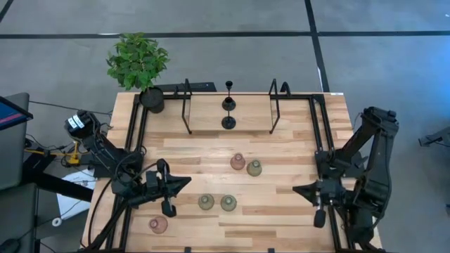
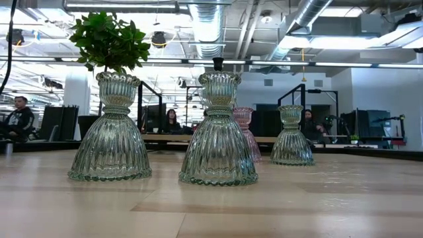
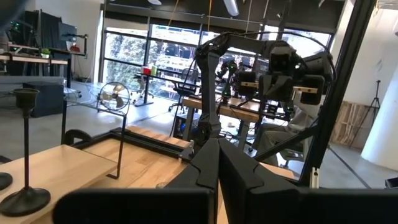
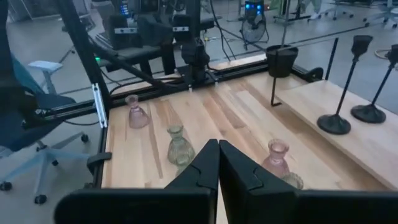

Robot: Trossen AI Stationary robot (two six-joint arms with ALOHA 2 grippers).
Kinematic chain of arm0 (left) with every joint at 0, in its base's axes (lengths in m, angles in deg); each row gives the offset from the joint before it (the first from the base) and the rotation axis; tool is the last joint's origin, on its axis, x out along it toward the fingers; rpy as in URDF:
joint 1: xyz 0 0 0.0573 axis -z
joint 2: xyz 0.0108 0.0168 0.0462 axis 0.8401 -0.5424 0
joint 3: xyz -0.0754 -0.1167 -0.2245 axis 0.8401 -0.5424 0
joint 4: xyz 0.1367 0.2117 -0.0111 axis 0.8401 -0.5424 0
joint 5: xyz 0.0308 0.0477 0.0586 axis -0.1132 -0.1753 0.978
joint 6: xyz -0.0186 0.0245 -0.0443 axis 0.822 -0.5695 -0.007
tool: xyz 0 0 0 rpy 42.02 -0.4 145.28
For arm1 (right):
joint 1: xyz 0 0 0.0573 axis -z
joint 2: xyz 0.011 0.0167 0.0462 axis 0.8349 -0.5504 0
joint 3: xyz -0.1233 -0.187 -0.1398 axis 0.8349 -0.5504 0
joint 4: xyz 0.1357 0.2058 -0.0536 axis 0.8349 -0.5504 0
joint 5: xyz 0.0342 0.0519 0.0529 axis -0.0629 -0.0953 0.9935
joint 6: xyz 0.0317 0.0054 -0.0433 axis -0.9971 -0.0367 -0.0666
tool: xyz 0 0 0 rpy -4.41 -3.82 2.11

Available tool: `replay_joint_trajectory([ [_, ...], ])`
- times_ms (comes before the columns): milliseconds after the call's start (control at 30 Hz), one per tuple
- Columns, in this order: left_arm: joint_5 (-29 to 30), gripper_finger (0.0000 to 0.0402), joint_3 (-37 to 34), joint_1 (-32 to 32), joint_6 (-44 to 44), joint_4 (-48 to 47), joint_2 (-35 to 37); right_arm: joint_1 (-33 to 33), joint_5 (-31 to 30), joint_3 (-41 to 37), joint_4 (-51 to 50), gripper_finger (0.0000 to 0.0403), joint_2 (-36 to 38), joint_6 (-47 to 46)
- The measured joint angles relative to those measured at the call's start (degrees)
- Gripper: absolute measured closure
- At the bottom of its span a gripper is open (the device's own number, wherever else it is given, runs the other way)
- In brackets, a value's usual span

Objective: Pick & Place candle stick holders
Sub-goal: Put the green candle holder on the shelf

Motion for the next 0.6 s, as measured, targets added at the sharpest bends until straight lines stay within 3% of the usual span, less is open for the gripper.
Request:
replay_joint_trajectory([
  [367,0.0,0.0395,0.0,0.0,-0.2,-0.2,0.0,5.6,7.8,-1.6,0.9,0.0403,0.4,1.2],
  [600,0.0,0.0397,0.0,0.0,-0.2,-0.4,0.0,9.7,12.3,-3.2,8.1,0.0403,-0.1,8.8],
])
